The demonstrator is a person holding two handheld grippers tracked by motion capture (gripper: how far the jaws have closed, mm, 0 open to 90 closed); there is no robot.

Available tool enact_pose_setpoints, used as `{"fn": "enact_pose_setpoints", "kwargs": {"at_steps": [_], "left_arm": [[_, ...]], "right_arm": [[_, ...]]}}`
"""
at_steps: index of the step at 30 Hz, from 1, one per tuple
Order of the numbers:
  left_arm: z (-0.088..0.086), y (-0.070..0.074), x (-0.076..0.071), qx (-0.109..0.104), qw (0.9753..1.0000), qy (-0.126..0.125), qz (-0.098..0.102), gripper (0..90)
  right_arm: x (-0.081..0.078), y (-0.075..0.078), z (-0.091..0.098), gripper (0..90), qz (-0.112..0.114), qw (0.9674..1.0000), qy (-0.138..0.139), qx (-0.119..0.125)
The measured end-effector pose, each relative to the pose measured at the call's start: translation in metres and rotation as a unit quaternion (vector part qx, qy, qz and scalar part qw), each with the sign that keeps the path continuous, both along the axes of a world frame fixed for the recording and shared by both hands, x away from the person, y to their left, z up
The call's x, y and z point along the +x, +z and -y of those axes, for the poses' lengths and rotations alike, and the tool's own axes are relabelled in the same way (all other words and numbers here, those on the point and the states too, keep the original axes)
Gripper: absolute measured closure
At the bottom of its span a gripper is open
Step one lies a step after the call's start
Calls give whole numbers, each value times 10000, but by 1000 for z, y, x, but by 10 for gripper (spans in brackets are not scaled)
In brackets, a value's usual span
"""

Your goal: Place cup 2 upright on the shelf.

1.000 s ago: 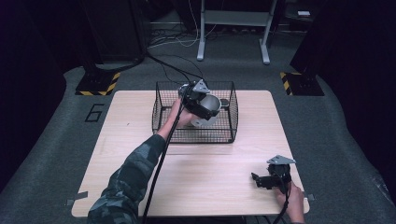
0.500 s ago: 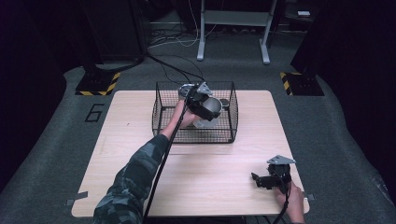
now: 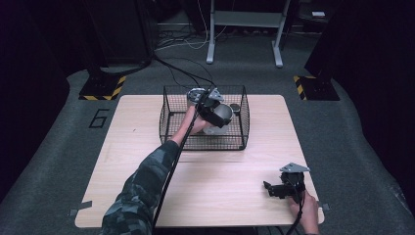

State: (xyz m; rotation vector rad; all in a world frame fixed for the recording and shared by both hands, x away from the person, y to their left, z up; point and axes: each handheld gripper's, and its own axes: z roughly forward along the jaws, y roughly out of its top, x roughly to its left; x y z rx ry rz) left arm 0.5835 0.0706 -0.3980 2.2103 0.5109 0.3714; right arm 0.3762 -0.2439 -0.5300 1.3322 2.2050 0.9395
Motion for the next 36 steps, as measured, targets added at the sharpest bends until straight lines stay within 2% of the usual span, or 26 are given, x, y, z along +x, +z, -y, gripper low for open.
{"fn": "enact_pose_setpoints", "kwargs": {"at_steps": [1,11,14,25,33,36], "left_arm": [[0,-1,1,6,10000,8,50,60],[5,-4,2,-48,9999,-43,77,60],[7,-6,2,7,9999,-80,101,60],[10,-6,2,-2,9998,-121,165,60],[15,-7,1,133,9995,-177,217,60],[15,-8,0,99,9996,-186,209,60]], "right_arm": [[0,0,0,0,-18,10000,-9,-2],[0,0,0,0,-2,10000,-4,2],[0,0,0,0,3,10000,-3,7],[0,0,0,0,-8,10000,5,27],[0,0,0,0,9,10000,4,-5],[0,0,0,0,-1,10000,-5,-10]]}}
